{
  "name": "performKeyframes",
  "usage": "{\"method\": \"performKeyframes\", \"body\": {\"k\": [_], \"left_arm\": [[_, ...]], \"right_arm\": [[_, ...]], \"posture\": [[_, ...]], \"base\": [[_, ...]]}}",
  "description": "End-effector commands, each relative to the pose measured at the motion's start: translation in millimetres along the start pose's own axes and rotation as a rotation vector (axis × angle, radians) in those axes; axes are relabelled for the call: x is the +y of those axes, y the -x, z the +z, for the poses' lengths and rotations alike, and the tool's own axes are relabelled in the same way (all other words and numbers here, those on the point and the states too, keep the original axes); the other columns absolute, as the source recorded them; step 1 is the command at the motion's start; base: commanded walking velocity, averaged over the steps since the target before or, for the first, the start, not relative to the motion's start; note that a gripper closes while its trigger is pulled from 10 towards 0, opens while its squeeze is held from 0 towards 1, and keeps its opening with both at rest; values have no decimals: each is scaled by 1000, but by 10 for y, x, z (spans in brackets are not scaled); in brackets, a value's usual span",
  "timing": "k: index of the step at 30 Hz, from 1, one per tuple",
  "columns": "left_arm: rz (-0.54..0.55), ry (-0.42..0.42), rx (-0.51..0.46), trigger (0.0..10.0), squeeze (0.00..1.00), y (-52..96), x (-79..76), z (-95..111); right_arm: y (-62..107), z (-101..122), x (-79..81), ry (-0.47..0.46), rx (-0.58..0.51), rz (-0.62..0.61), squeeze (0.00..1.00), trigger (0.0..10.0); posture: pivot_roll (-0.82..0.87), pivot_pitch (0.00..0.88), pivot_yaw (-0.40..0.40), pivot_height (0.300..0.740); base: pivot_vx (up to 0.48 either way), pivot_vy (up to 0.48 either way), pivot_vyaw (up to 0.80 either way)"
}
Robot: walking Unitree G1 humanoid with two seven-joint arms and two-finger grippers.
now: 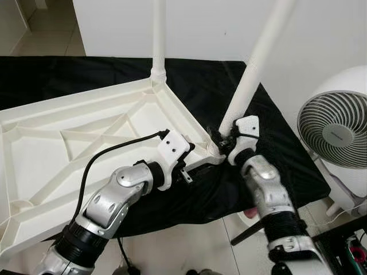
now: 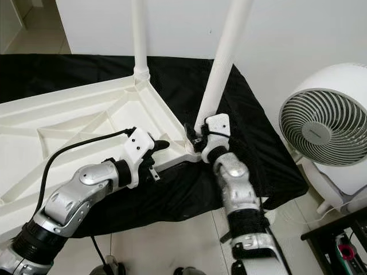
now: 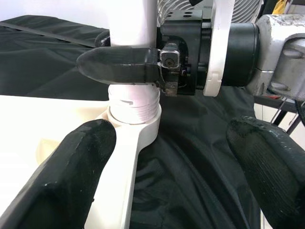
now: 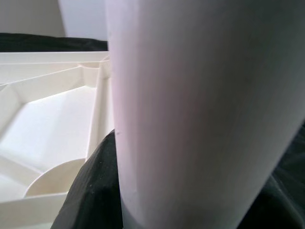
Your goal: Building children table
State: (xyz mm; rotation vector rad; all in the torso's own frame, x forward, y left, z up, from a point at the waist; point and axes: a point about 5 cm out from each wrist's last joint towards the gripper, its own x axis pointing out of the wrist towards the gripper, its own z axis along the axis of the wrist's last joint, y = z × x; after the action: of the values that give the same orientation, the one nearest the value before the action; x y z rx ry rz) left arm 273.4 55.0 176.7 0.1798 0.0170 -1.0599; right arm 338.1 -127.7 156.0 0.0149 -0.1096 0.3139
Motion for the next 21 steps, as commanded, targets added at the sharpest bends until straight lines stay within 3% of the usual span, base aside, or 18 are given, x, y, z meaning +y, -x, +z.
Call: {"method": "performKeyframes", "body": {"k": [1, 2, 3, 7, 15, 16, 17, 18, 21], "left_arm": [[-73, 8, 3, 10000, 0, -9, -74, -8], [-73, 8, 3, 10000, 0, -9, -74, -8], [-74, 9, 3, 10000, 0, -16, -73, -9], [-79, 8, 1, 10000, 0, -26, -80, -3], [-83, 9, 1, 10000, 0, -30, -79, -3], [-83, 9, -1, 10000, 0, -33, -79, 1], [-83, 9, -1, 10000, 0, -33, -79, 1], [-84, 10, -2, 10000, 0, -35, -80, 4], [-84, 10, -2, 10000, 0, -39, -79, 2]], "right_arm": [[138, -181, 80, -42, 70, -180, 0, 10000], [138, -181, 80, -42, 70, -180, 0, 10000], [177, -155, 199, -70, 54, -255, 0, 10000], [182, -136, 352, -87, 53, -233, 0, 10000], [216, -102, 330, -82, 62, -269, 0, 10000], [222, -93, 337, -80, 64, -274, 235, 10000], [222, -93, 337, -80, 64, -274, 235, 10000], [225, -85, 343, -82, 61, -272, 1000, 10000], [216, -56, 310, -94, 50, -240, 1000, 10000]], "posture": [[69, 94, -67, 740], [69, 94, -67, 740], [69, 93, -66, 740], [67, 93, -64, 740], [61, 92, -63, 740], [61, 92, -63, 740], [61, 92, -63, 740], [61, 93, -64, 740], [61, 92, -65, 740]], "base": [[0, 0, 0], [0, 0, 0], [0, 0, 0], [0, 0, 0], [0, 0, 0], [0, 0, 0], [0, 0, 0], [0, 0, 0], [0, 0, 0]]}}
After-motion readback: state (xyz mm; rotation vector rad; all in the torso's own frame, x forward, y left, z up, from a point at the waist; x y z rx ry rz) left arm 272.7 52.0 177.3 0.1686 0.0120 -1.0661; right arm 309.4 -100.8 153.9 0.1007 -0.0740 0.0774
